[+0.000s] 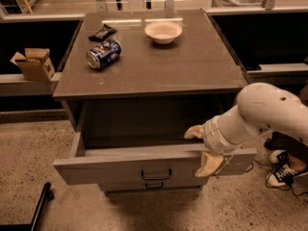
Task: Open top drawer
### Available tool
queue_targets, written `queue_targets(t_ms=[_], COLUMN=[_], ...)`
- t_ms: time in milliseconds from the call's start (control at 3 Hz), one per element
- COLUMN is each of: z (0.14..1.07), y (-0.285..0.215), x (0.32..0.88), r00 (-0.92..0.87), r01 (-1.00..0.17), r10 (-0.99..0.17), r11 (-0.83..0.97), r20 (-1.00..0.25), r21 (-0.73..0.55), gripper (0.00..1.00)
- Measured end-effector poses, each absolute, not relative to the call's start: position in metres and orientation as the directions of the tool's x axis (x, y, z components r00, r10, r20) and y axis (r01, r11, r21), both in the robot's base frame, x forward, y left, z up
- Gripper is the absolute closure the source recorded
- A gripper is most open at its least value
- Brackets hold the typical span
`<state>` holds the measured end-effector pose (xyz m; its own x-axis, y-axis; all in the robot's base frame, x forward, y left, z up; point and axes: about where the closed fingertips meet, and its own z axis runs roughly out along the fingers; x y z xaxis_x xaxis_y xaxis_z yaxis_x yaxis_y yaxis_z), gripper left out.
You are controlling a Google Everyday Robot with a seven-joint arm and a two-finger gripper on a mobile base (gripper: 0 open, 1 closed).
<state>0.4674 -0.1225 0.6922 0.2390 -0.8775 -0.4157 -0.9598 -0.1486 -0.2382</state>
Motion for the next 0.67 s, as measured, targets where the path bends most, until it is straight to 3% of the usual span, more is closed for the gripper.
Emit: queue_targets(t_ms=[333, 667], z=[0.728, 0.753], y=[-0.122, -0.124], x=[0.493, 0.528], r00=[0.192, 0.138], r01=[-0.954, -0.961], r10=[-0.891, -0.911], r11=[-0.071, -0.029], r20=[-0.411, -0.388], r21=[-0.291, -0.273], gripper=[0.86, 0.86])
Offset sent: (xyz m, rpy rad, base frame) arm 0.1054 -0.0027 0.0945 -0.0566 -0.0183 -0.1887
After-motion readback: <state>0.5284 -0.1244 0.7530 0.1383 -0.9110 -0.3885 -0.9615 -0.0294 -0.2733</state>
